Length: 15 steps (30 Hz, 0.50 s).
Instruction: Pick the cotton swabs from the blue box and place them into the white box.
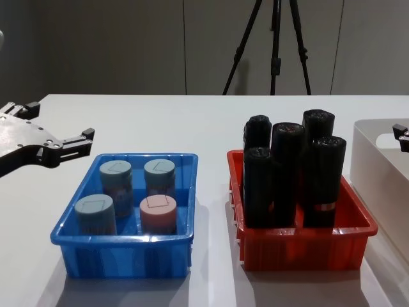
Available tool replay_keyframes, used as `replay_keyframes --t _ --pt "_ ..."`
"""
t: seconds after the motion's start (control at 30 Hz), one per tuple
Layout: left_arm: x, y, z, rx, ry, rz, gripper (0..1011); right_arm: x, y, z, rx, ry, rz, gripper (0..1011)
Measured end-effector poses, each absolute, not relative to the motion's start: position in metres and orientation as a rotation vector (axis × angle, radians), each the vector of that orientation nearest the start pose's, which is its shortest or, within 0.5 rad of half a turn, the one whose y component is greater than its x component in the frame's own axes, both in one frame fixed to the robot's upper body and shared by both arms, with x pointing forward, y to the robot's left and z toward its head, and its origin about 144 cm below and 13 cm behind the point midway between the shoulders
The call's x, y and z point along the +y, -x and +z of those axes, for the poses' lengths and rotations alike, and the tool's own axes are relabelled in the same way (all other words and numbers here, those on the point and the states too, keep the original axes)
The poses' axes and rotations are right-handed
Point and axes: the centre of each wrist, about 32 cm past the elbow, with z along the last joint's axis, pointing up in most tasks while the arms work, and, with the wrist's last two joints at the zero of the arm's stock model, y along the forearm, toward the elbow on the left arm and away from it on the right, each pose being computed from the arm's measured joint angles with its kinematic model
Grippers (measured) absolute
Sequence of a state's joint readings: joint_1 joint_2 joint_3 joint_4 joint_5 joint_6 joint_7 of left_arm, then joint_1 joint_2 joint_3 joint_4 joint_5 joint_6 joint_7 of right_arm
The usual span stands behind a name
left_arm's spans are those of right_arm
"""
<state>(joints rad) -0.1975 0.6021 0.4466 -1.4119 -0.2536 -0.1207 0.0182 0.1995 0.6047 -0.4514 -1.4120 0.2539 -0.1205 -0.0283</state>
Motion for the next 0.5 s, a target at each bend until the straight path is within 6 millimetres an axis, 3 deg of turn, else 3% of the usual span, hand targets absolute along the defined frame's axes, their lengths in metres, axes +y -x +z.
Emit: replay_keyframes --t 0.5 --pt "0.3153 -0.4861 1.1398 -0.256 -0.296 1.213 1001 -0.3097 -0.4886 1.1398 -0.285 0.304 -1.248 1001"
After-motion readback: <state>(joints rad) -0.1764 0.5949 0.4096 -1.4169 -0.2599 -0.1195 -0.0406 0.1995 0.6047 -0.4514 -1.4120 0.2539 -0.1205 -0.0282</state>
